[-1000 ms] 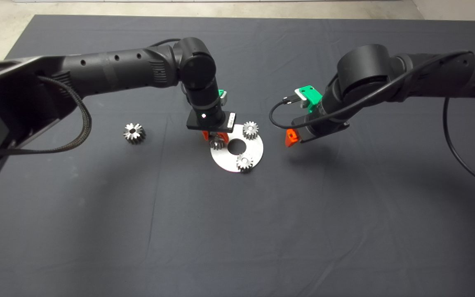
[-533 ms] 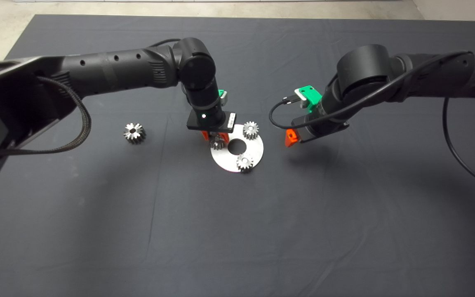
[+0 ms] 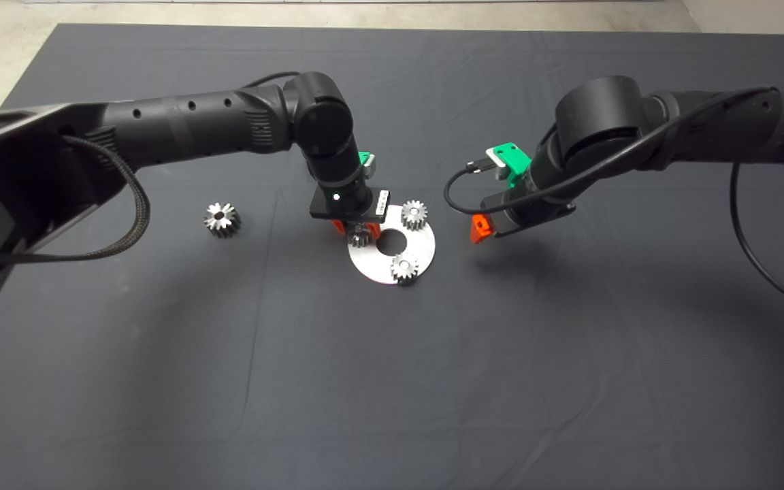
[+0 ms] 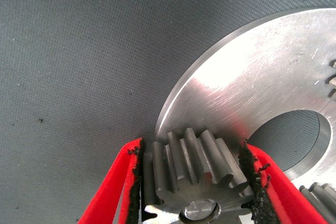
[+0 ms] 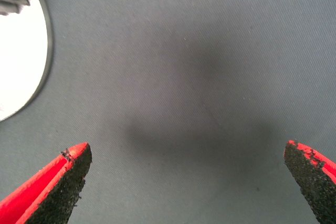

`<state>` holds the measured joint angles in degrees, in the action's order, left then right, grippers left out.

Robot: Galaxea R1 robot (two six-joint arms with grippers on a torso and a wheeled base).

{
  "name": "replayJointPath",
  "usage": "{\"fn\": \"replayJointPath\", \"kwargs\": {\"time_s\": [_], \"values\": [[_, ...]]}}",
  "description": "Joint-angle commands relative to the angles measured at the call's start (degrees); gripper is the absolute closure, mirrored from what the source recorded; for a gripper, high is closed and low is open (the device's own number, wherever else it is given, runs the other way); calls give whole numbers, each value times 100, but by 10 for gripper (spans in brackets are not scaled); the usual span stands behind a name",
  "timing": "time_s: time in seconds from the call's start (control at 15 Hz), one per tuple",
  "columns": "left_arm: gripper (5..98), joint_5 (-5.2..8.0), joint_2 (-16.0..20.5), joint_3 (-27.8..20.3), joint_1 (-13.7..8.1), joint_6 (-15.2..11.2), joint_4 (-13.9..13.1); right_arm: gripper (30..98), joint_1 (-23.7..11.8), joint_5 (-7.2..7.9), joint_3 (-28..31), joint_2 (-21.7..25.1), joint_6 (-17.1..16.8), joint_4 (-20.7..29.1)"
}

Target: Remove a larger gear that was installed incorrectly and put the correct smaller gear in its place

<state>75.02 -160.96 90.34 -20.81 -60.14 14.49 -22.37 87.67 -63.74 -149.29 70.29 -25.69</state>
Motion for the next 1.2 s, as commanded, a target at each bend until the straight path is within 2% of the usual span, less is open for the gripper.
{"fn": "replayJointPath", "kwargs": {"time_s": [0.0, 0.33, 0.4, 0.47, 0.53, 0.67, 0.73, 0.87, 0.93, 1.0, 1.13], "values": [[617, 223, -30, 33, 260, 38, 46, 315, -49, 654, -5, -27, -17, -112], [566, 233, -37, -27, 244, 37, 45, 315, -49, 654, -14, -36, -24, -112], [559, 249, -62, -54, 244, 46, 45, 315, -49, 654, -14, -36, -24, -112], [557, 319, -72, -201, 167, 46, 28, 315, -49, 654, -14, -36, -24, -112], [555, 386, -68, -268, -123, 28, -25, 316, -49, 659, -14, -23, -24, -112], [552, 566, -37, -282, -686, 19, -508, 315, -49, 663, -14, -9, -24, -112], [551, 663, -28, -282, -1097, 19, -688, 316, -57, 663, -14, -9, -24, -112], [551, 760, -10, -370, -1663, 11, -887, 316, -75, 654, -14, -9, -24, -112], [544, 760, -10, -420, -1843, 2, -931, 315, -92, 646, 13, -9, -24, -103], [499, 760, 44, -468, -1982, -16, -950, 315, -111, 654, 39, 0, -15, -103], [491, 751, 183, -604, -2128, -33, -1001, 315, -240, 654, 99, 26, 2, -77]]}}
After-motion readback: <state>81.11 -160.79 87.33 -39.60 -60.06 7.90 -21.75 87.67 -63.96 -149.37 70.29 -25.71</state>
